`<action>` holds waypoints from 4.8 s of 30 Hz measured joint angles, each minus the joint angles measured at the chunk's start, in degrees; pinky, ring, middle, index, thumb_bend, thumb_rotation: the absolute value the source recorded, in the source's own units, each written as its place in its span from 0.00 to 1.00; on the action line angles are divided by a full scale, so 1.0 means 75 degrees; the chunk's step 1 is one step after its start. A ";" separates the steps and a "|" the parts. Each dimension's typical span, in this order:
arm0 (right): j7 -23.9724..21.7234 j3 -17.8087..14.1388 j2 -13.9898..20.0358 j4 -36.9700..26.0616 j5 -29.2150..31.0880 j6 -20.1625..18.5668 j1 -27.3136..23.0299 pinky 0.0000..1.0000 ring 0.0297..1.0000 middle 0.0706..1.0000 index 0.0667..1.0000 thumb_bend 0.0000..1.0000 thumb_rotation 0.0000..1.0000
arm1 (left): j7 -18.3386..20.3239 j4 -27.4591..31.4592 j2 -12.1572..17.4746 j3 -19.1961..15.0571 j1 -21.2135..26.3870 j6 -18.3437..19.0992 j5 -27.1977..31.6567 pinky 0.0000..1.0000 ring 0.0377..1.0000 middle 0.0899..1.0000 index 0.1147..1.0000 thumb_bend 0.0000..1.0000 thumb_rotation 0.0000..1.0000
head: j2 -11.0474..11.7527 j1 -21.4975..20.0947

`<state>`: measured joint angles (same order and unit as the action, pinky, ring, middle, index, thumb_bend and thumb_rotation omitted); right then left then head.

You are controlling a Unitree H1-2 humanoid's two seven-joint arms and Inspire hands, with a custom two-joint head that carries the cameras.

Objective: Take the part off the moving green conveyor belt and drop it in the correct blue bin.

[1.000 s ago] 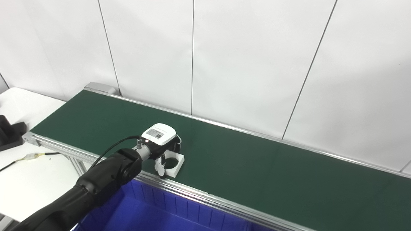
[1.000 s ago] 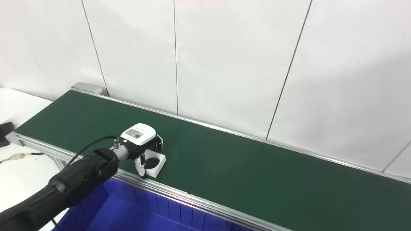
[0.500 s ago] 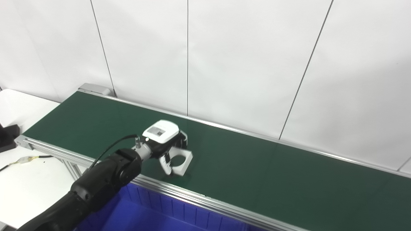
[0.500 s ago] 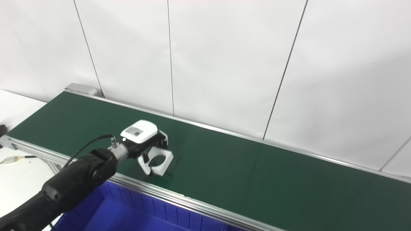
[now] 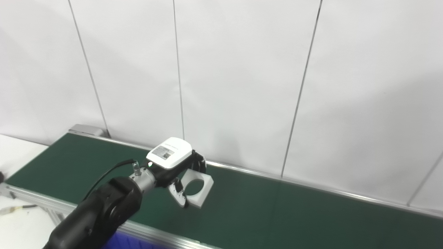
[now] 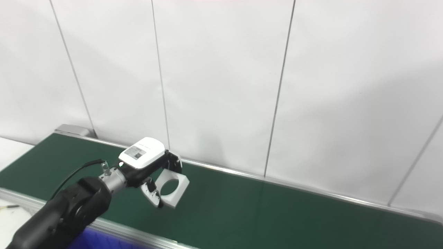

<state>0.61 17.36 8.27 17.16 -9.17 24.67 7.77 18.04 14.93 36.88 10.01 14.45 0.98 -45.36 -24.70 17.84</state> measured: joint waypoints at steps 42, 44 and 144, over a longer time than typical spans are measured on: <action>-0.0285 -0.0335 -0.0091 -0.0983 0.0086 -0.0021 0.0337 0.67 0.74 0.79 0.86 0.65 0.69 | 0.2461 0.3774 -0.0982 -0.0705 -0.1627 0.0932 0.0360 0.53 0.45 0.39 0.44 0.52 0.00 | -0.1898 -0.0516; -0.0335 -0.0380 -0.0090 -0.1088 0.0079 -0.0049 0.0356 0.67 0.74 0.78 0.86 0.66 0.69 | 0.2475 0.3778 -0.0998 -0.0731 -0.1734 0.0935 0.0443 0.53 0.45 0.39 0.44 0.52 0.00 | -0.2015 -0.0527; -0.0931 -0.0725 -0.0314 -0.2841 -0.0075 -0.1397 0.0678 0.65 0.72 0.76 0.84 0.67 0.70 | 0.0741 -0.0910 -0.1776 0.1536 -0.2561 -0.0072 -0.0101 0.57 0.50 0.43 0.43 0.52 0.00 | -0.3621 -0.1113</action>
<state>-6.37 11.92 5.91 -4.15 -9.73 14.20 12.86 23.60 8.10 23.56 21.53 -4.76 0.44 -46.12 -51.86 9.49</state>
